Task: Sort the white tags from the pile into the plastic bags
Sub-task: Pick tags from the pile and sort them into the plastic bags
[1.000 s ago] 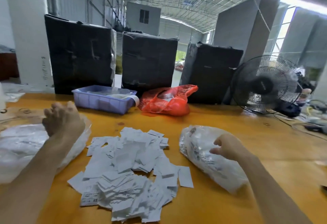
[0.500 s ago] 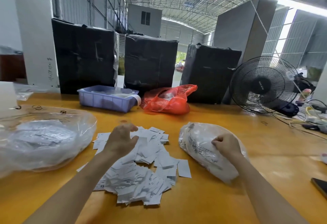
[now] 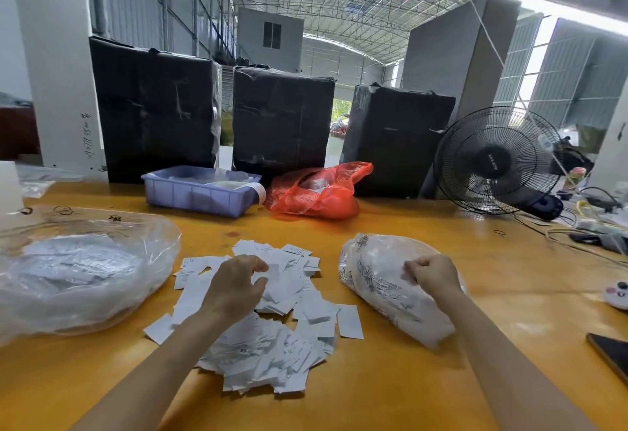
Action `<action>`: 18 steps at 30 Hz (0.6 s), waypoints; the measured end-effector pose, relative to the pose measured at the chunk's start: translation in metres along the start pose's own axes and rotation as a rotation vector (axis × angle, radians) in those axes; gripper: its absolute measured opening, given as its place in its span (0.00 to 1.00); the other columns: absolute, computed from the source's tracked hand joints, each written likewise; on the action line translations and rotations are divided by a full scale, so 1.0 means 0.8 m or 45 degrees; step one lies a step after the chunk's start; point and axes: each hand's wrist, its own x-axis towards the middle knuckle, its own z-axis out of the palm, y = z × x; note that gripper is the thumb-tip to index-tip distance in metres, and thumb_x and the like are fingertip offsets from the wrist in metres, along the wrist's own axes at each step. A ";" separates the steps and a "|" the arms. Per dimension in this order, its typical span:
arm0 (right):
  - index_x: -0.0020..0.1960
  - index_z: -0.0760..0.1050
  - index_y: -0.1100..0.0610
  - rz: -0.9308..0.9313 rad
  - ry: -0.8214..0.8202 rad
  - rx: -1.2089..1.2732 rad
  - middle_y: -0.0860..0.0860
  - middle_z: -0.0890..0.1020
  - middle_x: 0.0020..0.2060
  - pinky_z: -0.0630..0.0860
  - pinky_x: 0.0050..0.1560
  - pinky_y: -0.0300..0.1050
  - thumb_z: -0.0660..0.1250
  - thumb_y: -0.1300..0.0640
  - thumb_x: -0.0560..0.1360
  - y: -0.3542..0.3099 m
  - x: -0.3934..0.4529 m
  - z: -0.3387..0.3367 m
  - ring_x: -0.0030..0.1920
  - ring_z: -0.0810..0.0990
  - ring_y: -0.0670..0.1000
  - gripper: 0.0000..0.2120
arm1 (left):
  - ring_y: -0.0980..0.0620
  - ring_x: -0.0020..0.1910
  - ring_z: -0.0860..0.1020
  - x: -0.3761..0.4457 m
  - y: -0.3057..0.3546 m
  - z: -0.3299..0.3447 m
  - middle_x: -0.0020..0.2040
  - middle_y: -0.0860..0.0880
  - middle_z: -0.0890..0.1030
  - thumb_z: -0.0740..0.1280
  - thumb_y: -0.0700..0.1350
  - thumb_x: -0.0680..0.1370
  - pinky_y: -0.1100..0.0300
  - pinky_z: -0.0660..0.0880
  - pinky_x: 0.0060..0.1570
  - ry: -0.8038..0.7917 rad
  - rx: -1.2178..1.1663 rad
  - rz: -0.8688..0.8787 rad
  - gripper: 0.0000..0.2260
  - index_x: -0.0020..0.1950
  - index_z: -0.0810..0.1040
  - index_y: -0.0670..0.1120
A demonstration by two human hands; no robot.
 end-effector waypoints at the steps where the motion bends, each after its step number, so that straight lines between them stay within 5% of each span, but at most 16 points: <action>1: 0.29 0.75 0.68 -0.008 -0.027 -0.014 0.61 0.78 0.29 0.63 0.29 0.42 0.67 0.64 0.75 0.000 0.001 -0.001 0.28 0.69 0.52 0.16 | 0.51 0.55 0.77 0.000 0.000 0.002 0.57 0.47 0.81 0.68 0.40 0.76 0.65 0.69 0.53 0.008 -0.004 0.004 0.12 0.59 0.79 0.43; 5: 0.24 0.58 0.55 -0.116 -0.120 -0.076 0.50 0.60 0.22 0.56 0.27 0.41 0.64 0.66 0.76 -0.005 -0.002 -0.005 0.25 0.57 0.49 0.26 | 0.50 0.54 0.77 0.001 0.002 0.003 0.57 0.47 0.81 0.68 0.39 0.76 0.64 0.71 0.54 0.023 -0.022 0.021 0.11 0.58 0.80 0.43; 7: 0.24 0.68 0.61 -0.186 0.033 -0.074 0.54 0.70 0.23 0.68 0.30 0.40 0.68 0.64 0.74 -0.010 -0.008 -0.006 0.28 0.69 0.50 0.21 | 0.50 0.54 0.77 0.001 0.003 0.003 0.57 0.47 0.81 0.68 0.39 0.76 0.63 0.71 0.54 0.016 -0.019 0.024 0.11 0.58 0.80 0.43; 10: 0.37 0.81 0.64 -0.294 0.261 0.193 0.55 0.83 0.34 0.78 0.42 0.46 0.73 0.62 0.71 -0.036 -0.030 -0.003 0.37 0.80 0.53 0.05 | 0.52 0.52 0.78 0.003 0.009 0.004 0.55 0.47 0.82 0.69 0.40 0.75 0.66 0.71 0.50 0.023 -0.099 0.030 0.10 0.56 0.81 0.43; 13: 0.36 0.81 0.59 -0.305 -0.245 0.642 0.53 0.83 0.30 0.74 0.31 0.34 0.76 0.62 0.67 -0.080 -0.069 0.017 0.30 0.79 0.47 0.04 | 0.53 0.48 0.80 0.005 0.030 -0.001 0.48 0.50 0.84 0.70 0.50 0.75 0.67 0.72 0.44 -0.032 -0.531 -0.088 0.11 0.52 0.82 0.44; 15: 0.37 0.81 0.60 -0.289 -0.539 0.722 0.53 0.83 0.31 0.74 0.30 0.35 0.76 0.61 0.67 -0.100 -0.091 0.042 0.29 0.79 0.46 0.04 | 0.52 0.49 0.81 0.003 0.049 -0.008 0.47 0.50 0.84 0.66 0.64 0.69 0.64 0.75 0.43 -0.217 -0.951 -0.248 0.25 0.52 0.82 0.44; 18: 0.38 0.80 0.62 -0.238 -0.661 0.813 0.54 0.82 0.30 0.75 0.32 0.38 0.74 0.60 0.69 -0.109 -0.115 0.078 0.30 0.78 0.48 0.06 | 0.53 0.47 0.83 -0.002 0.059 -0.010 0.46 0.49 0.85 0.64 0.73 0.62 0.61 0.77 0.47 -0.433 -1.125 -0.321 0.34 0.50 0.82 0.45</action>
